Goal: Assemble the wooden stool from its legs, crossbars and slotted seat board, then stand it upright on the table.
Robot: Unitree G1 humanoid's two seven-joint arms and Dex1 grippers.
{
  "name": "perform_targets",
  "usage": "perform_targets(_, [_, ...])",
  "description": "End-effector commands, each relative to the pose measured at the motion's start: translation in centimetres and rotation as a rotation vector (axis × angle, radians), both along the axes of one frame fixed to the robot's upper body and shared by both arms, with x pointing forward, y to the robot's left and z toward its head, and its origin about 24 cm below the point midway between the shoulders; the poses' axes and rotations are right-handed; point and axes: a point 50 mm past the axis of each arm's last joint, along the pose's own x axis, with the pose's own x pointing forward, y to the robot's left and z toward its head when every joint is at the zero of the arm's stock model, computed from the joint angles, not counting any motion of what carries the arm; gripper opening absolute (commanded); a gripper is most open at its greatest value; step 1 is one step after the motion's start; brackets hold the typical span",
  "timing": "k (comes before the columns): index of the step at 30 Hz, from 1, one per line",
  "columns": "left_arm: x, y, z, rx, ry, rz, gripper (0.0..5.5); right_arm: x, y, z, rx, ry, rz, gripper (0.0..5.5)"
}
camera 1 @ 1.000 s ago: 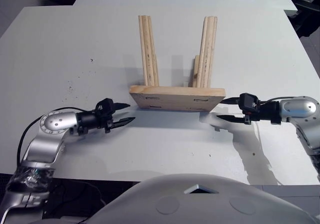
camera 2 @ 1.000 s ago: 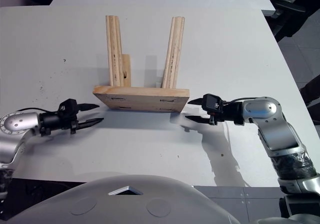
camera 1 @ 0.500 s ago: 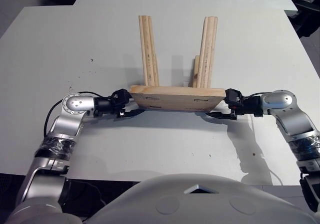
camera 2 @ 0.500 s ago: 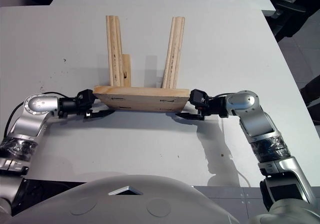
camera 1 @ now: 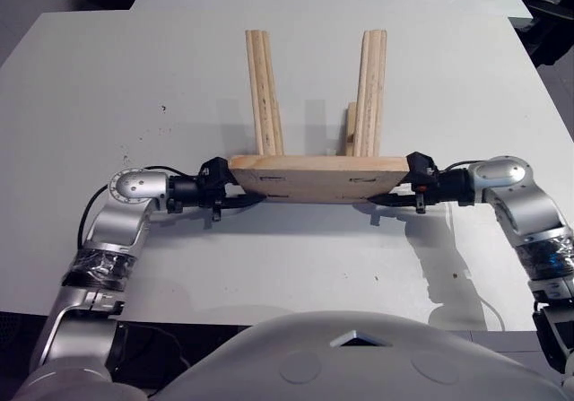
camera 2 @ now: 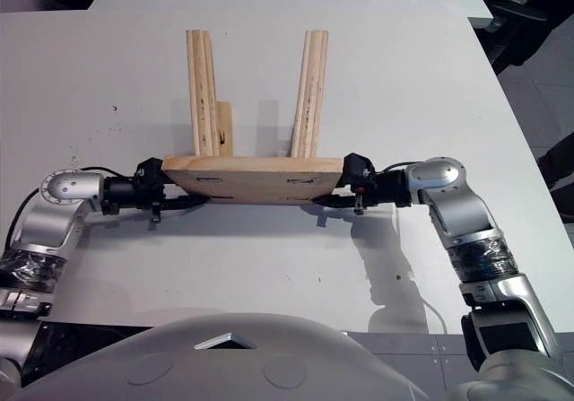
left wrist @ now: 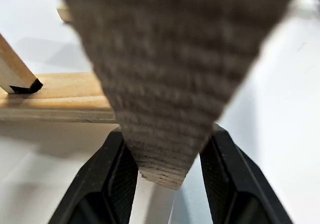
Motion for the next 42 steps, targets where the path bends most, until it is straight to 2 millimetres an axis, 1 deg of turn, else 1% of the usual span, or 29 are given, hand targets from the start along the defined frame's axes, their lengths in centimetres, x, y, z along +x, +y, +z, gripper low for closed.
perform_targets(1, [0.3, -0.4, 8.2, -0.547, 0.066, 0.191, 1.68, -0.5, 0.7, 7.0, 0.475, 0.176, -0.036, 1.43])
perform_targets(3, [1.2, -0.4, 11.4, -0.834, 0.082, 0.300, 1.68, -0.6, 1.3, 9.8, 0.674, 0.226, -0.028, 1.43])
perform_targets(4, [1.7, -0.3, 12.5, -0.963, 0.101, 0.367, 1.68, -0.6, 1.7, 11.2, 0.789, 0.231, -0.039, 1.43])
perform_targets(6, [2.8, -0.7, 14.2, -1.189, 0.159, 0.542, 1.69, 0.4, 2.0, 14.5, 1.106, 0.237, -0.128, 1.43])
perform_targets(7, [3.2, -0.9, 14.7, -1.274, 0.198, 0.623, 1.69, 1.0, 2.0, 15.8, 1.232, 0.239, -0.180, 1.43])
perform_targets(8, [3.6, -1.0, 14.8, -1.345, 0.248, 0.721, 1.69, 1.5, 2.0, 17.0, 1.346, 0.231, -0.228, 1.43])
perform_targets(9, [3.8, -1.1, 15.0, -1.413, 0.298, 0.782, 1.69, 1.8, 2.1, 18.1, 1.434, 0.221, -0.268, 1.43])
perform_targets(11, [4.3, -1.3, 15.0, -1.496, 0.388, 0.858, 1.69, 2.1, 2.3, 19.6, 1.567, 0.219, -0.361, 1.44])
perform_targets(13, [4.7, -1.5, 14.9, -1.528, 0.465, 0.922, 1.69, 2.7, 2.5, 20.4, 1.675, 0.283, -0.466, 1.44])
perform_targets(15, [5.3, -1.7, 14.8, -1.543, 0.537, 0.994, 1.69, 3.3, 2.6, 20.8, 1.735, 0.356, -0.545, 1.44])
perform_targets(17, [5.9, -1.9, 14.6, -1.557, 0.614, 1.070, 1.68, 4.3, 2.6, 21.0, 1.779, 0.450, -0.648, 1.44])
perform_targets(20, [6.0, -2.1, 14.2, -1.555, 0.696, 1.149, 1.67, 5.5, 2.5, 20.9, 1.804, 0.549, -0.772, 1.44])
perform_targets(23, [6.0, -2.3, 13.4, -1.544, 0.770, 1.234, 1.65, 6.6, 2.8, 19.9, 1.765, 0.635, -0.917, 1.44])
perform_targets(26, [6.0, -2.5, 12.8, -1.531, 0.823, 1.293, 1.61, 7.0, 3.3, 19.3, 1.723, 0.689, -1.027, 1.44])
perform_targets(28, [6.1, -2.9, 12.0, -1.497, 0.850, 1.334, 1.53, 7.3, 4.0, 18.0, 1.660, 0.719, -1.115, 1.44])
perform_targets(30, [6.2, -3.0, 10.8, -1.463, 0.894, 1.392, 1.46, 7.5, 4.4, 15.8, 1.570, 0.779, -1.250, 1.43])
perform_targets(32, [6.3, -3.4, 10.4, -1.445, 0.912, 1.414, 1.36, 7.5, 4.5, 14.8, 1.522, 0.798, -1.320, 1.35])
perform_targets(34, [6.2, -3.7, 9.9, -1.417, 0.919, 1.438, 1.30, 7.6, 4.5, 14.4, 1.497, 0.789, -1.354, 1.00])
perform_targets(35, [6.2, -3.8, 9.3, -1.391, 0.921, 1.462, 1.30, 7.5, 4.5, 14.0, 1.477, 0.788, -1.380, 0.87])
perform_targets(37, [5.9, -3.7, 7.9, -1.320, 0.886, 1.517, 1.30, 7.1, 4.5, 12.8, 1.432, 0.783, -1.434, 0.52])
perform_targets(40, [5.5, -3.5, 6.9, -1.234, 0.837, 1.545, 1.29, 6.5, 4.6, 11.8, 1.388, 0.751, -1.467, 0.02])
perform_targets(42, [5.4, -3.5, 6.9, -1.228, 0.802, 1.514, 1.30, 6.4, 4.7, 11.6, 1.359, 0.680, -1.471, 0.00])
